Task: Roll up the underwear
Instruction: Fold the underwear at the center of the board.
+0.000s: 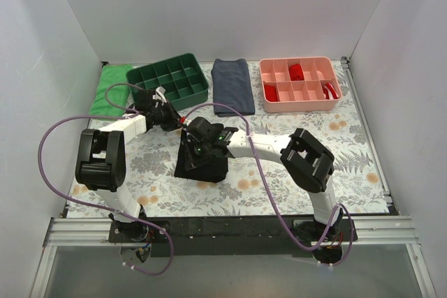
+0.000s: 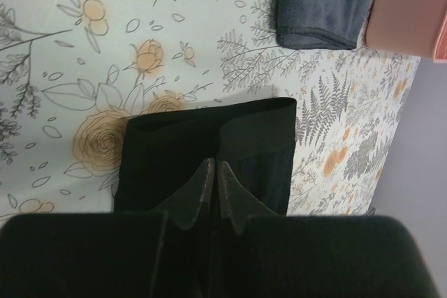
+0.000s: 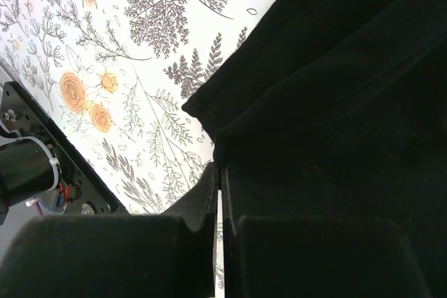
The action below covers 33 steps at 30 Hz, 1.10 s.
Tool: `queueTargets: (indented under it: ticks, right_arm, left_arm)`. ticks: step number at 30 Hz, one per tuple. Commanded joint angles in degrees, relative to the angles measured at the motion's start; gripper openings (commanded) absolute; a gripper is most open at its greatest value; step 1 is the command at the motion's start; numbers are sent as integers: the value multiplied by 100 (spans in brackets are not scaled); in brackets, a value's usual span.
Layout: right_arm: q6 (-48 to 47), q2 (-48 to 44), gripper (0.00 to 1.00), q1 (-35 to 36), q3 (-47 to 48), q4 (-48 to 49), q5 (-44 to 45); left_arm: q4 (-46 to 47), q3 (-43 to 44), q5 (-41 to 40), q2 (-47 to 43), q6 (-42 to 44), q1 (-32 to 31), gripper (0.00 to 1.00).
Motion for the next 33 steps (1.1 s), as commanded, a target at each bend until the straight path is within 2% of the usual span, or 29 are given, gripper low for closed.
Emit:
queueTargets:
  ticks: [1, 6, 8, 14, 15, 17, 18, 21, 26, 29, 33]
  right_arm:
    - [-89, 57, 1, 64, 244, 71, -81]
    - [-89, 233, 1, 99, 245, 159, -72]
    - [-107, 268, 5, 100, 200, 273, -159]
    - [-326, 347, 15, 99, 349, 607, -546]
    - [-353, 339, 21, 99, 385, 660, -616]
    - [-406, 234, 29, 99, 411, 660, -713]
    - [-406, 146, 44, 99, 255, 808, -731]
    - [-432, -319, 50, 99, -140, 871, -582]
    - [-231, -1486, 51, 3, -967, 977, 120]
    - [-116, -2145, 50, -181, -1424, 671, 795]
    - [50, -2859, 45, -733, -2075, 397, 1150]
  left_arm:
    - [-3, -123, -1, -286, 83, 110, 0]
    - [-162, -131, -133, -145, 48, 198, 0]
    - [-162, -114, -229, -180, 48, 233, 0]
    - [-258, 71, -98, -83, 109, 409, 13]
    - [-276, 97, -150, -75, 127, 426, 28]
    - [-355, 123, -168, -92, 145, 453, 42]
    - [-381, 123, -185, -109, 145, 488, 59]
    - [-487, 150, -264, -241, 180, 514, 73]
    - [-793, 264, -370, -557, 276, 558, 79]
    - [-1161, 475, -292, -681, 399, 567, 81]
    - [-1453, 379, -89, -926, 444, 558, 80]
